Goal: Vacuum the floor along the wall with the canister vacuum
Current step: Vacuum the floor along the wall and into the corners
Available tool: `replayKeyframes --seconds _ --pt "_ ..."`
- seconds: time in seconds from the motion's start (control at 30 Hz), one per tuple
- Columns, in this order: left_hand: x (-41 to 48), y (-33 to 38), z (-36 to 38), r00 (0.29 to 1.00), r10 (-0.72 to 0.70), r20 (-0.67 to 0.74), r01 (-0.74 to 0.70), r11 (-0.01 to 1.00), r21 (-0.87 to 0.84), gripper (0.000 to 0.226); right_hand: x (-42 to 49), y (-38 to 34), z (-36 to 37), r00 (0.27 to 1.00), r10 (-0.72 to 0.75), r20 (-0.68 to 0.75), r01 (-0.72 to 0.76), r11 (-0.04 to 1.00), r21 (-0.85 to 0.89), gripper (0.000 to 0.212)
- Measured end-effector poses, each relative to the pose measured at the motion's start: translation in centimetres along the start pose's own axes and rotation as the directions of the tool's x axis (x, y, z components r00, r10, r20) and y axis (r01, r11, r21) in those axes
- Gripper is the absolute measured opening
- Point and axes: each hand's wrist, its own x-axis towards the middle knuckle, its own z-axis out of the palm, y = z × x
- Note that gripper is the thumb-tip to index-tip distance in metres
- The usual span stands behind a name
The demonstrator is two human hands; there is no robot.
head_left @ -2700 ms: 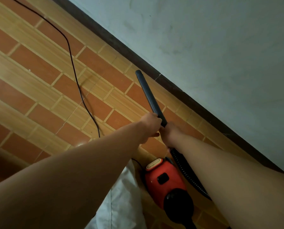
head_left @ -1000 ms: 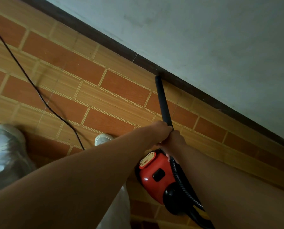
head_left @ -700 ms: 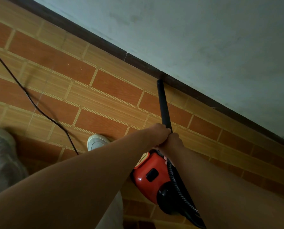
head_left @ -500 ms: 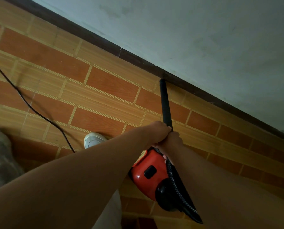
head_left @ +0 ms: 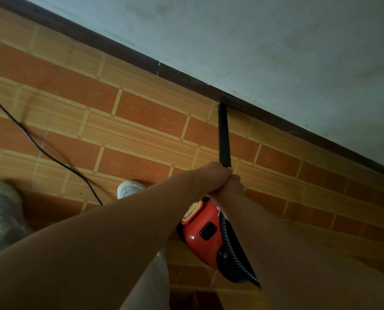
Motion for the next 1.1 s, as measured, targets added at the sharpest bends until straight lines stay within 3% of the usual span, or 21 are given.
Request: replayKeyframes --seconds 0.17,0.63,1.1 --pt "-0.5 -1.2 -2.2 1.000 -0.011 -0.019 0.010 0.998 -0.056 0.046 -0.5 -0.7 1.7 0.986 -0.169 -0.010 0.162 0.957 -0.240 0.060" --pt "-3.2 -2.7 -12.4 0.982 -0.038 -0.186 -0.005 0.974 -0.225 0.039 -4.0 -9.3 3.7 0.941 -0.335 0.053 0.335 0.890 -0.311 0.034" --pt "-5.1 -3.1 -21.3 0.966 0.010 -0.258 -0.084 0.957 -0.276 0.043 -3.3 -17.8 7.1 0.890 -0.443 0.103 0.439 0.775 -0.455 0.043"
